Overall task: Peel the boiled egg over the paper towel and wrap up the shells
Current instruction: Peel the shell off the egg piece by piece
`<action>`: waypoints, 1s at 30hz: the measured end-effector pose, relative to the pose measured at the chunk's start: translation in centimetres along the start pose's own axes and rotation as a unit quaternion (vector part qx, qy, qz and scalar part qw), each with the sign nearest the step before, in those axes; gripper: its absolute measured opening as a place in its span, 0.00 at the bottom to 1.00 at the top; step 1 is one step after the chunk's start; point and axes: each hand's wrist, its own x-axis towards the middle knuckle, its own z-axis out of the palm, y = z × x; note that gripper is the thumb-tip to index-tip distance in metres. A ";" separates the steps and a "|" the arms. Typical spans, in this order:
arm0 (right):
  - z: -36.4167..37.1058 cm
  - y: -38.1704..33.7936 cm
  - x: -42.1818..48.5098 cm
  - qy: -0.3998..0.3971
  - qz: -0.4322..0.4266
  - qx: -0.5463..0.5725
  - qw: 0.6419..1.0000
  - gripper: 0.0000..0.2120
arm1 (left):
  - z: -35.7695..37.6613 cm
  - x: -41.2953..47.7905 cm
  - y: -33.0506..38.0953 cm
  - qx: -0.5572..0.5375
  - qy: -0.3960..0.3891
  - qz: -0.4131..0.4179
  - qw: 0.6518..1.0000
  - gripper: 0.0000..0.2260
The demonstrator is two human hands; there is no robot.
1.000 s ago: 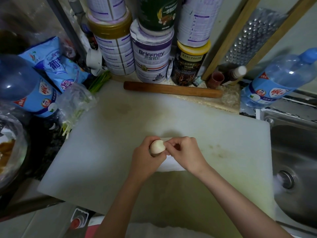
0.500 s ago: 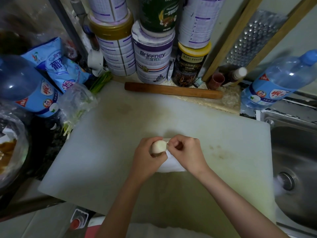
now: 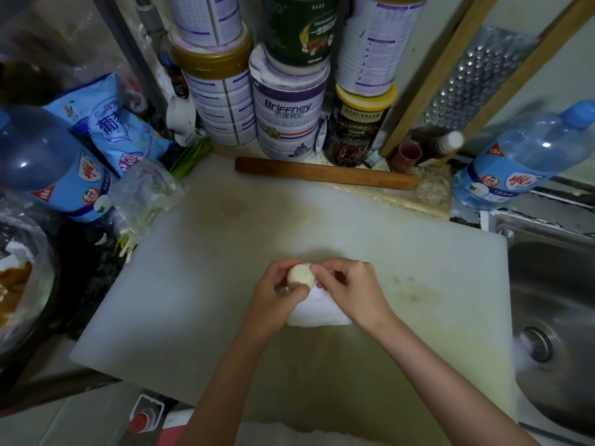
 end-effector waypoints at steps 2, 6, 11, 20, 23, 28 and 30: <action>-0.2 -0.3 0.2 -0.013 0.016 0.041 0.999 0.03 | 0.0 0.0 0.0 0.010 -0.011 0.010 1.000 0.15; -0.4 -0.3 0.4 -0.019 0.031 0.054 0.998 0.03 | 0.4 -0.1 0.2 0.056 0.009 0.035 0.998 0.18; 0.0 -0.2 0.1 0.009 -0.009 0.009 1.000 0.05 | 0.8 0.2 0.3 0.100 0.045 0.037 0.993 0.14; -0.1 -0.3 -0.1 0.019 -0.076 -0.066 0.995 0.05 | 0.8 0.3 0.3 0.181 0.050 0.067 0.980 0.12; -0.1 -0.4 -0.2 0.029 -0.083 -0.061 0.994 0.04 | 0.7 0.3 0.6 0.227 0.055 0.094 0.968 0.14; -0.1 -0.4 -0.2 0.041 -0.050 -0.029 0.997 0.05 | 0.6 0.2 0.7 0.317 0.018 0.136 0.938 0.19; -0.3 -0.1 0.0 0.035 -0.033 -0.035 0.998 0.05 | 0.7 0.0 0.6 0.306 0.009 0.130 0.943 0.20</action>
